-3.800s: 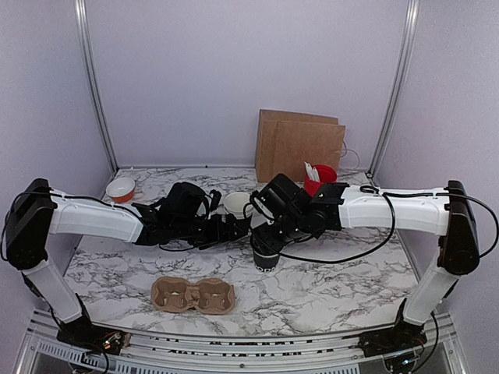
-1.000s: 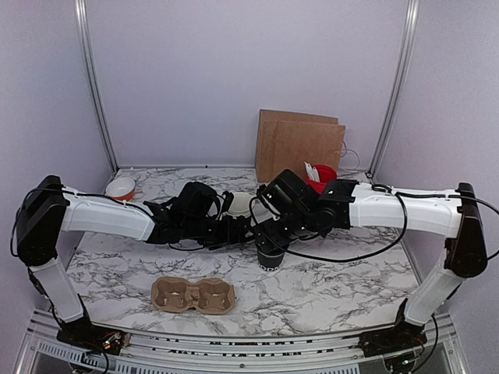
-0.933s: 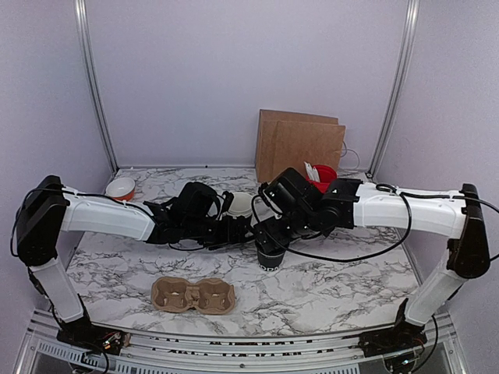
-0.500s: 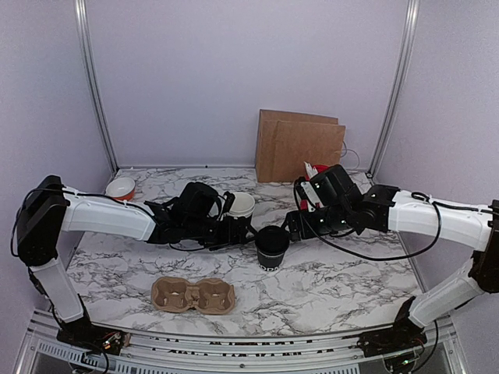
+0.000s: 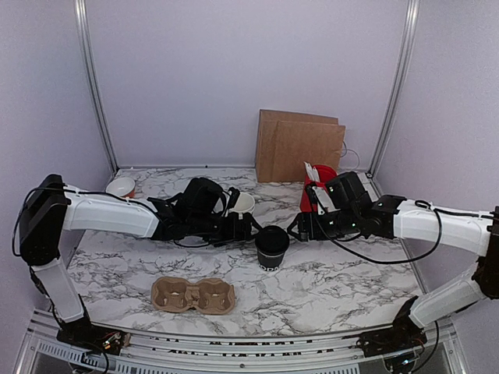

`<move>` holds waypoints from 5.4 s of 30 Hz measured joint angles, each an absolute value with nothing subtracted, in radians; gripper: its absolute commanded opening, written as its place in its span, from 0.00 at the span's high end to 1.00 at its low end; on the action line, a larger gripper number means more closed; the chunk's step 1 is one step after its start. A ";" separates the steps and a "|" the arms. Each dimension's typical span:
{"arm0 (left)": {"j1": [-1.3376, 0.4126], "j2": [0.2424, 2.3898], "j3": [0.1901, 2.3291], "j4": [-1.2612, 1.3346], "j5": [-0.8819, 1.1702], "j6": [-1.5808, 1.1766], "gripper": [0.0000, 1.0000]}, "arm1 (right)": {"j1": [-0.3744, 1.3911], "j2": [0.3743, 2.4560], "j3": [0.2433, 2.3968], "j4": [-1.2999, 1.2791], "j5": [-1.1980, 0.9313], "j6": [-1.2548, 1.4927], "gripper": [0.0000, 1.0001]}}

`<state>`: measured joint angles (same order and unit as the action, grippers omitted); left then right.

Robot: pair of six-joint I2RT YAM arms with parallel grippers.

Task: Pack the takeout coffee

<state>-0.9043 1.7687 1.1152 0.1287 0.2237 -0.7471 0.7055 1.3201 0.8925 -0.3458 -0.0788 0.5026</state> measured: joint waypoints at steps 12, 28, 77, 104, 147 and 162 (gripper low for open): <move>-0.920 1.812 1.185 0.060 0.198 -0.714 0.08 | 0.696 1.322 0.860 -0.318 -0.085 0.505 0.28; -0.936 1.848 1.215 0.038 0.175 -0.708 0.08 | 0.696 1.347 0.839 -0.286 -0.089 0.506 0.28; -0.942 1.876 1.231 0.053 0.175 -0.716 0.08 | 0.715 1.423 0.938 -0.329 0.007 0.503 0.31; -0.942 1.881 1.239 0.052 0.167 -0.714 0.08 | 0.733 1.468 0.899 -0.266 0.026 0.506 0.33; -0.939 1.879 1.293 -0.039 0.087 -0.653 0.08 | 0.832 1.348 0.912 -0.486 0.067 0.587 0.32; -0.939 1.879 1.293 -0.039 0.089 -0.643 0.08 | 0.691 1.396 0.912 -0.366 -0.050 0.526 0.32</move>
